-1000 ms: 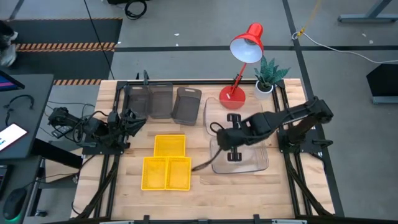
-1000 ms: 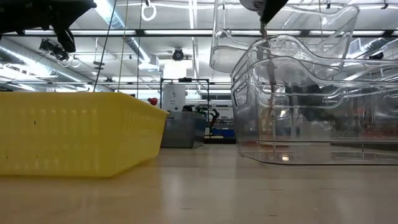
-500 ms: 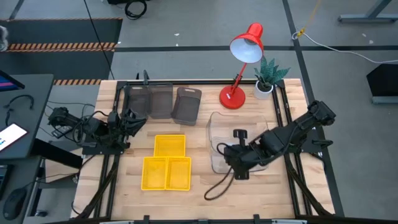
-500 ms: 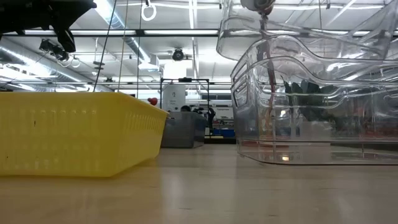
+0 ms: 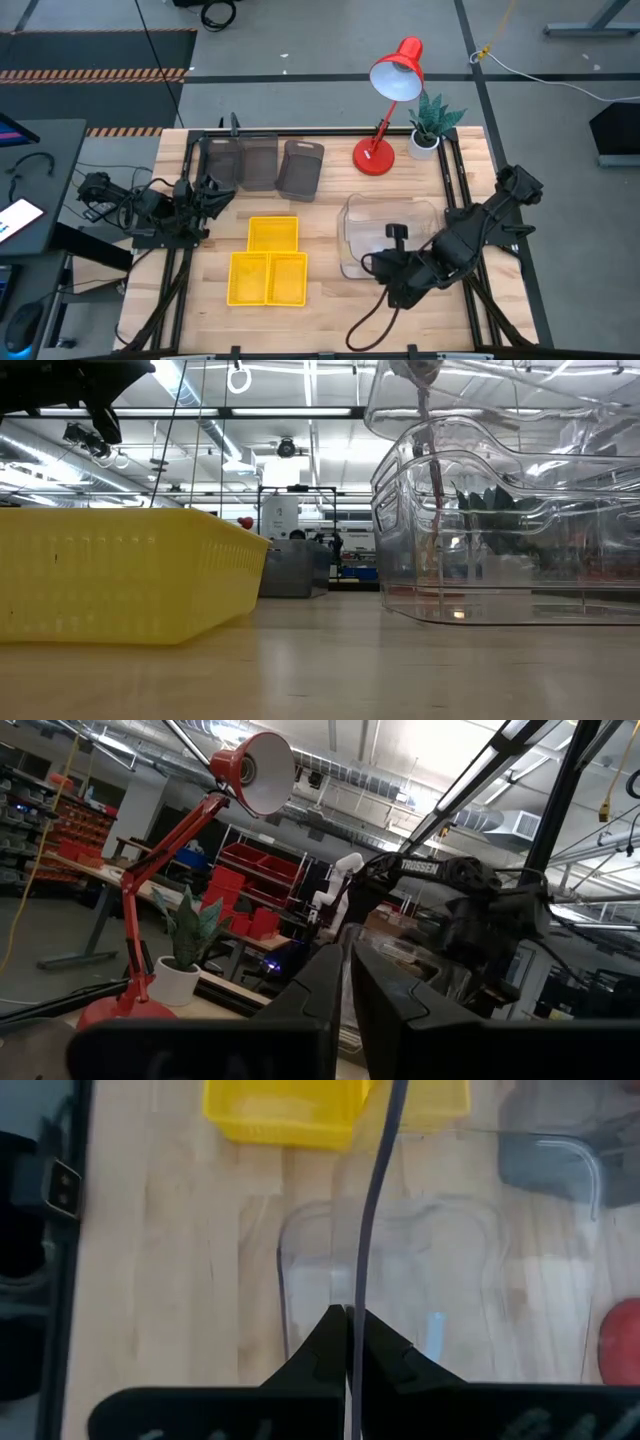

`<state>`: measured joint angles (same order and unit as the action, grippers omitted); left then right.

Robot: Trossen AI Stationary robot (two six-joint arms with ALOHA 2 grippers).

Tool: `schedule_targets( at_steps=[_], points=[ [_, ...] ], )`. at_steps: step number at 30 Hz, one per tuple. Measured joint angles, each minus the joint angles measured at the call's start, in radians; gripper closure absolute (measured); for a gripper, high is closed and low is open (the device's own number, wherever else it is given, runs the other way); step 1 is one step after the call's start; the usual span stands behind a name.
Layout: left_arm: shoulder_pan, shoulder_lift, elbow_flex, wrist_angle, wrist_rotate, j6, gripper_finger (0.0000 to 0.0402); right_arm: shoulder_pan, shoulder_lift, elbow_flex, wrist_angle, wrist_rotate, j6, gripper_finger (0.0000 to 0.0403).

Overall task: Stack baskets by color
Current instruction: Stack the top transparent bin on top of the bottom transparent bin

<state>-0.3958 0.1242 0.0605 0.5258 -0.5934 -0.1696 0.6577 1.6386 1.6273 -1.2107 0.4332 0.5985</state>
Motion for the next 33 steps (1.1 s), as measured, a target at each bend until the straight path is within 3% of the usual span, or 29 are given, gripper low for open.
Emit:
schedule_targets(
  at_steps=[9,20,27,33],
  points=[
    [0.0,0.0,0.0,-0.005,0.0,0.0,0.0374,0.0,0.001,-0.122,0.022,-0.015,0.038,0.0396],
    [0.0,0.0,0.0,-0.006,0.0,-0.002,0.0369,-0.02,0.001,-0.246,0.106,-0.121,0.026,0.0394],
    [0.0,0.0,0.0,-0.009,0.0,-0.048,0.0372,-0.022,0.002,-0.257,0.093,-0.253,0.002,0.0357],
    [0.0,0.0,0.0,-0.02,0.004,-0.059,0.0366,-0.021,0.001,-0.257,0.067,-0.278,0.003,0.0326]
  ],
)
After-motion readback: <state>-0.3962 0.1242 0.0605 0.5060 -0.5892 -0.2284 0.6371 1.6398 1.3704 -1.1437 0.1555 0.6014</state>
